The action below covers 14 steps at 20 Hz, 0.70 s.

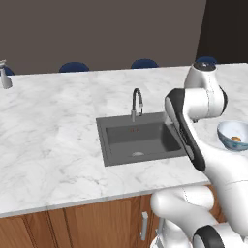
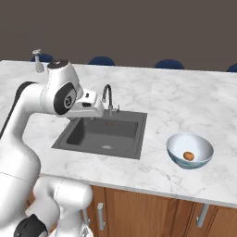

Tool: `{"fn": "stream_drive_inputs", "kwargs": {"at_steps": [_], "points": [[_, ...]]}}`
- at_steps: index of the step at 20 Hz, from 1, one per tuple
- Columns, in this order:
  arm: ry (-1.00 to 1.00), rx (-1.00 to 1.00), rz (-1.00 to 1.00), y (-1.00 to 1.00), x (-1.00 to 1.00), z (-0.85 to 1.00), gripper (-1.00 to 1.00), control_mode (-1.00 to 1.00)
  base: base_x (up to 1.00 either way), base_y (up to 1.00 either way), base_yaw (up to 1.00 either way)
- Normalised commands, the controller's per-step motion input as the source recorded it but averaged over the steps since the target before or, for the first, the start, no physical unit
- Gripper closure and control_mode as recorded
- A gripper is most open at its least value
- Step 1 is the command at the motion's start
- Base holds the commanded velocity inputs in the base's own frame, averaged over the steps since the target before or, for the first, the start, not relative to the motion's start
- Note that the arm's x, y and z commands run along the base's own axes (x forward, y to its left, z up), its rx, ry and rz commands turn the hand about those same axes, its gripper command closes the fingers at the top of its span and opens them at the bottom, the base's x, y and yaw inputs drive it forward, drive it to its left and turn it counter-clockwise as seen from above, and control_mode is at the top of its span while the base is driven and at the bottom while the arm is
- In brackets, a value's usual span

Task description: Move the glass cup from next to the sink to the open cabinet. Then, move the bowl with the tangerine to the fridge to clear the area for faucet cleaning.

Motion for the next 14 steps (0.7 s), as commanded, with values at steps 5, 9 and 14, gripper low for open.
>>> {"fn": "stream_drive_inputs", "kwargs": {"at_steps": [5,9,14], "points": [[-0.05,-0.11,0.00,-0.75,-0.46,0.00,-1.00,-1.00,0.00,0.00,0.00],[0.00,-0.01,-0.01,-0.98,-0.23,0.00,-1.00,-1.00,0.00,0.00,0.00],[0.05,0.00,-0.09,-1.00,-0.02,-0.04,-1.00,-1.00,0.00,0.00,0.00]]}}
